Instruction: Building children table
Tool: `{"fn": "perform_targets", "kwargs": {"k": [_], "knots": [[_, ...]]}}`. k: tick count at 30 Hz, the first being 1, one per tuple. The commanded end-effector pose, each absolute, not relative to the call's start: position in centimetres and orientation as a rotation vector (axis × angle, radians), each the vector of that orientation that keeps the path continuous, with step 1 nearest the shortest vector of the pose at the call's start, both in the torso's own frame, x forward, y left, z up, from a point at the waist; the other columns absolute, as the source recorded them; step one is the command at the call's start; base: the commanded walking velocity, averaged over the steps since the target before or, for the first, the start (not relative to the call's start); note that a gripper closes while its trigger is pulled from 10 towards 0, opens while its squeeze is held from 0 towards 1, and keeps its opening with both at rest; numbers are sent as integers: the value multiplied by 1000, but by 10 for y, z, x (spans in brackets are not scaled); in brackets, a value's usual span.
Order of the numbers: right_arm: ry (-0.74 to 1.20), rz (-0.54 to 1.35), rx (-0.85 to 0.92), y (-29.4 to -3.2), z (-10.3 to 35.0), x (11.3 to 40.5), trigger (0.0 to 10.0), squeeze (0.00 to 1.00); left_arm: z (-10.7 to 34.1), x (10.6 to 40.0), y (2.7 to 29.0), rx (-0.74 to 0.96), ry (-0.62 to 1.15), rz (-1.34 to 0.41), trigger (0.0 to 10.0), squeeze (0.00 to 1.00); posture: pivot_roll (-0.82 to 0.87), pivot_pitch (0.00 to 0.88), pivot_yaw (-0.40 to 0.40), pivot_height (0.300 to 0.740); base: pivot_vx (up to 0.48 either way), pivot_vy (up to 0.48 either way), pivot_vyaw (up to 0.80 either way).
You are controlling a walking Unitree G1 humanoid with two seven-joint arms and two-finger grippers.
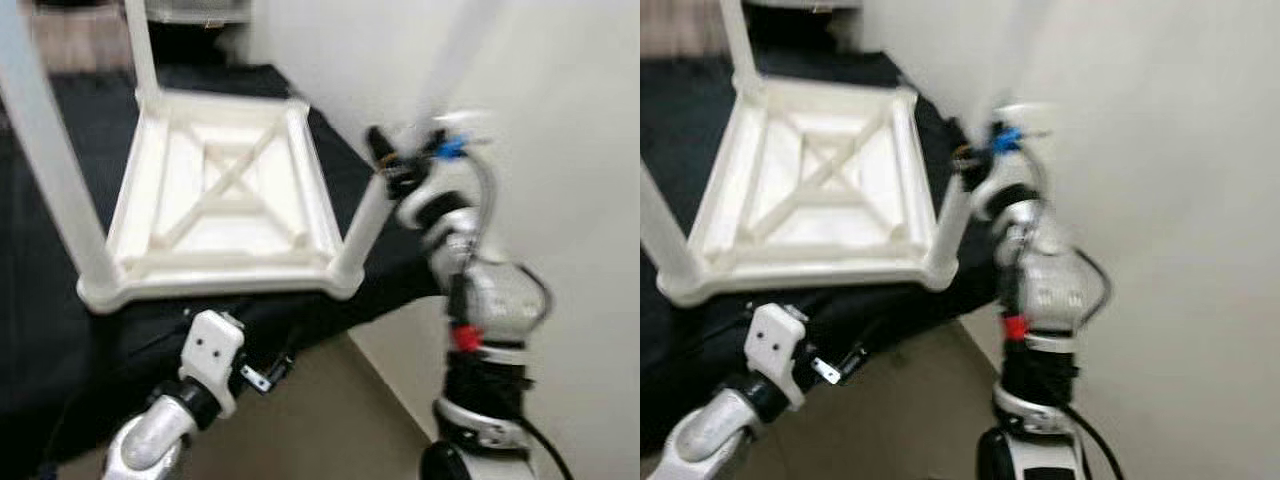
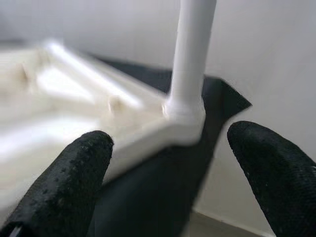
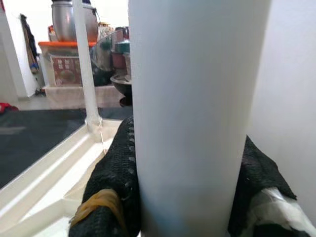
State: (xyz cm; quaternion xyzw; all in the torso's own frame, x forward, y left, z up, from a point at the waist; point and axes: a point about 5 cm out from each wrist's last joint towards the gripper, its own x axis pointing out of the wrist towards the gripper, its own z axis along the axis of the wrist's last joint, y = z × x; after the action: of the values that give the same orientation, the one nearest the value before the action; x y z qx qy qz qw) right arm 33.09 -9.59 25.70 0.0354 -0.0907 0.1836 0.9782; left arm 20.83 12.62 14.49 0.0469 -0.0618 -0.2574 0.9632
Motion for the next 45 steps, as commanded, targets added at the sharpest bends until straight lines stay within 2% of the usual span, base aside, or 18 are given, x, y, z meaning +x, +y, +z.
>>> {"fn": "perform_targets", "kwargs": {"k": [1,2,3,4,6,7,9,10,11,12,17,24,28,36,37,38,44,45], "knots": [[70,421,57,-74,198,339,0,0,137,209,126,108,-94,-538,10000,0,4,10,-114,740,0,0,0],[41,433,51,-65,202,345,0,0,136,213,128,117,-93,-539,10000,0,-3,8,-101,740,0,0,0],[24,450,52,-61,207,349,2784,0,136,216,131,116,-94,-526,10000,0,0,8,-98,740,0,0,0],[27,460,47,-56,210,351,6196,0,137,217,133,114,-97,-513,10000,0,2,6,-93,740,0,0,0],[27,460,47,-56,210,351,6196,0,137,217,133,114,-97,-513,10000,0,2,6,-93,740,0,0,0],[38,468,43,-53,211,352,10000,0,137,217,135,113,-98,-504,10000,0,2,8,-92,740,0,0,0],[31,492,43,-50,214,352,10000,0,138,217,136,112,-99,-499,10000,0,4,17,-88,740,0,0,0],[40,469,50,-49,219,346,10000,400,138,217,136,111,-102,-501,10000,0,0,27,-83,740,0,0,0],[40,469,50,-49,219,346,10000,400,138,217,136,111,-102,-501,10000,0,0,27,-83,740,0,0,0],[37,476,63,-52,224,343,10000,1000,139,215,134,106,-101,-508,10000,0,1,48,-84,740,0,0,0],[-43,658,49,-74,237,341,10000,1000,143,207,132,97,-107,-510,10000,0,2,88,-87,740,0,0,0],[-94,1050,-172,-124,249,350,10000,1000,145,189,136,105,-105,-480,10000,0,23,143,-106,740,0,0,0],[-64,1172,-206,-146,264,358,10000,1000,139,173,136,113,-70,-511,10000,0,44,167,-109,740,0,0,0],[-77,1252,-214,-166,296,367,10000,1000,141,163,132,104,-61,-523,10000,0,60,189,-106,740,0,0,0],[-89,1266,-216,-168,302,369,10000,435,141,162,131,107,-60,-528,10000,0,61,191,-106,740,0,0,0],[-93,1288,-213,-171,307,369,10000,0,142,161,131,110,-60,-534,10000,0,62,195,-105,740,0,0,0],[-109,1369,-216,-177,319,368,10000,0,144,159,128,129,-67,-552,10000,0,66,200,-108,740,0,0,0],[-117,1387,-216,-178,324,367,2118,0,145,158,127,133,-69,-557,10000,0,66,202,-110,740,0,0,0]]}}
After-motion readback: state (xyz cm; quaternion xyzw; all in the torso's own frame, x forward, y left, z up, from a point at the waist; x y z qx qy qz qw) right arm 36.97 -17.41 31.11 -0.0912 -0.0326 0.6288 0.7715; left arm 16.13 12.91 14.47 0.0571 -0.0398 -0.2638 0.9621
